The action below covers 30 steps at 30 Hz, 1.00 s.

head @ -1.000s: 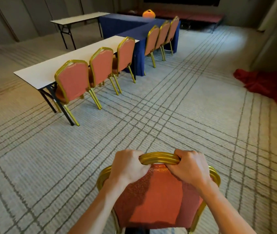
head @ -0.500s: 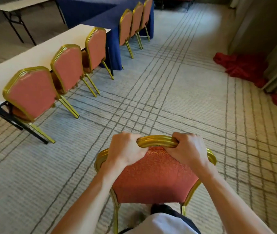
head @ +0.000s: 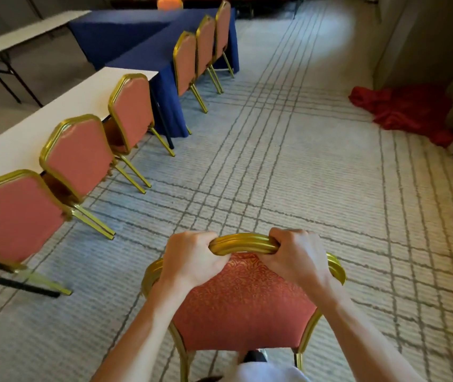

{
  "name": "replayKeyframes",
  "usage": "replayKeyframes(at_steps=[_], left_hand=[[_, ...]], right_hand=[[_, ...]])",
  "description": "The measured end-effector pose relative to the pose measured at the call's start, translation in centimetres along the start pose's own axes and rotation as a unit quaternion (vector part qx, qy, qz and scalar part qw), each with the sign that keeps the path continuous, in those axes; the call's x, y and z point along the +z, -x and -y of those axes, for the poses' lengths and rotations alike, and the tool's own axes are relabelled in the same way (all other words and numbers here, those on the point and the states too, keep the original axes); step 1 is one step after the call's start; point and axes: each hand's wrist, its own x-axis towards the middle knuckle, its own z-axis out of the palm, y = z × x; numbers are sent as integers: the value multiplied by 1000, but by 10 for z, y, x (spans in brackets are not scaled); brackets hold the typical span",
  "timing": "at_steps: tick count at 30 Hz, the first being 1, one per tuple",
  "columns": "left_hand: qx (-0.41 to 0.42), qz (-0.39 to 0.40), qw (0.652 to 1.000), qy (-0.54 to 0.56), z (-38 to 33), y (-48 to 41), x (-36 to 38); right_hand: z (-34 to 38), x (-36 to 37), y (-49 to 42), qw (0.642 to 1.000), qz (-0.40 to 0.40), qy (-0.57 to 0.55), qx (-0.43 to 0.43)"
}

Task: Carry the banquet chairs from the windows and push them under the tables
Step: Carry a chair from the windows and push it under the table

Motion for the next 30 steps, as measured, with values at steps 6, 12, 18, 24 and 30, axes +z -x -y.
replayKeyframes(at_steps=[6, 12, 18, 24, 30], left_hand=[[2, 5, 1000, 14, 11, -107, 38], [24, 5, 999, 37, 30, -215, 89], [26, 14, 997, 69, 65, -336, 147], [57, 17, 994, 86, 88, -459, 181], [89, 18, 992, 91, 99, -592, 215]], right_hand=[[-49, 16, -100, 999, -25, -18, -9], [-99, 47, -200, 1000, -22, -8, 2], [-137, 72, -318, 1000, -15, 8, 19], [-170, 79, -424, 997, -51, 41, 39], [-221, 90, -539, 995, -54, 38, 74]])
